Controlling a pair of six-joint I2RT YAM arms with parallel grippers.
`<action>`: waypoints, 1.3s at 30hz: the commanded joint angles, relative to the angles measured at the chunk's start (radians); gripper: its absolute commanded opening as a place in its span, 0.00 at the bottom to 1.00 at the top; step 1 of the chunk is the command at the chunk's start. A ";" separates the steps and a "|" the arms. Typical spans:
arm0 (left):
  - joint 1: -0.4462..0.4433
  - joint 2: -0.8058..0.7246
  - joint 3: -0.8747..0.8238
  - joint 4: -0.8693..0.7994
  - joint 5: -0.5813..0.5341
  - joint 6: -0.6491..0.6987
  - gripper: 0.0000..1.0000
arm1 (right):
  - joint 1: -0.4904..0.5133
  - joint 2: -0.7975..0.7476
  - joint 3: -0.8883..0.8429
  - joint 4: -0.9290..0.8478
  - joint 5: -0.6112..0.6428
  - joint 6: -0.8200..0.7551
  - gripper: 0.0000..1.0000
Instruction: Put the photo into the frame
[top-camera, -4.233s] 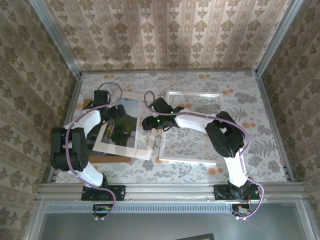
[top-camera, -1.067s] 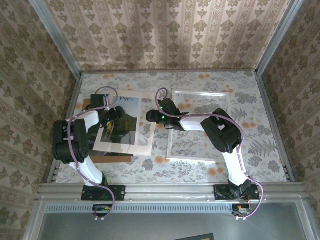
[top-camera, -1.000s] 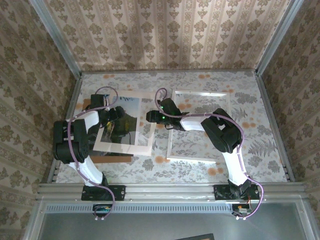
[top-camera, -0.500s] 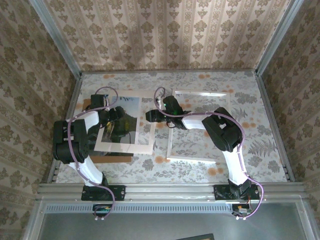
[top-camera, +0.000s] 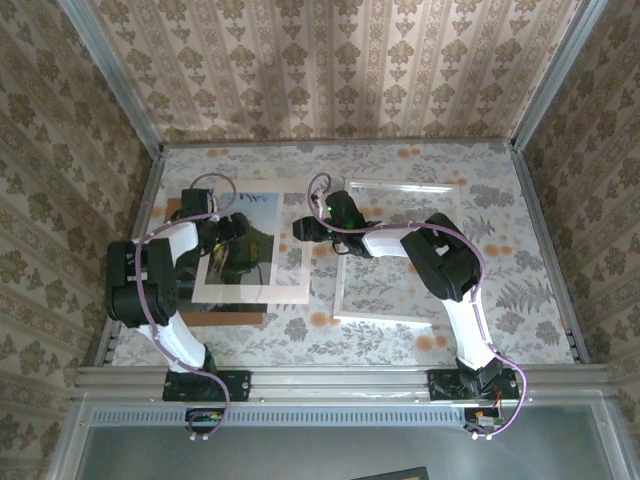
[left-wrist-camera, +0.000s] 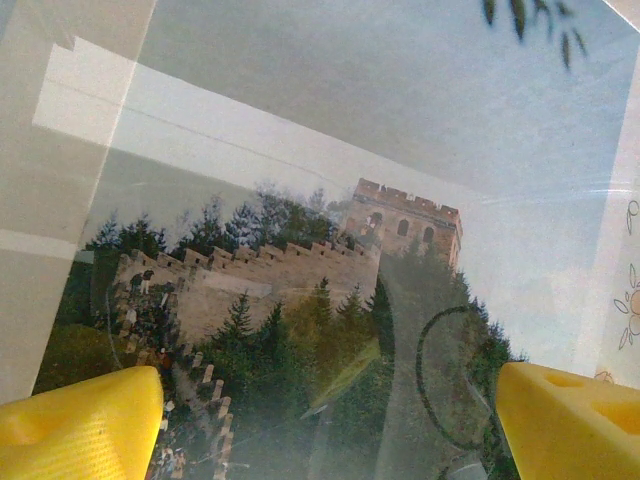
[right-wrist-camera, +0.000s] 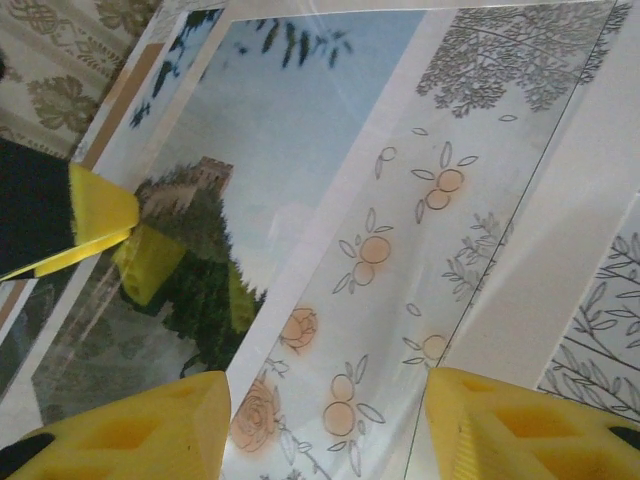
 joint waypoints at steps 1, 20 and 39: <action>-0.015 -0.009 -0.024 -0.024 0.071 -0.022 0.88 | 0.011 0.022 0.009 0.016 0.054 -0.009 0.53; -0.021 -0.008 -0.019 -0.029 0.065 -0.020 0.88 | -0.028 0.050 0.013 0.092 -0.195 -0.042 0.44; -0.030 -0.013 -0.018 -0.031 0.068 -0.020 0.88 | -0.051 0.093 0.144 -0.210 -0.009 -0.028 0.38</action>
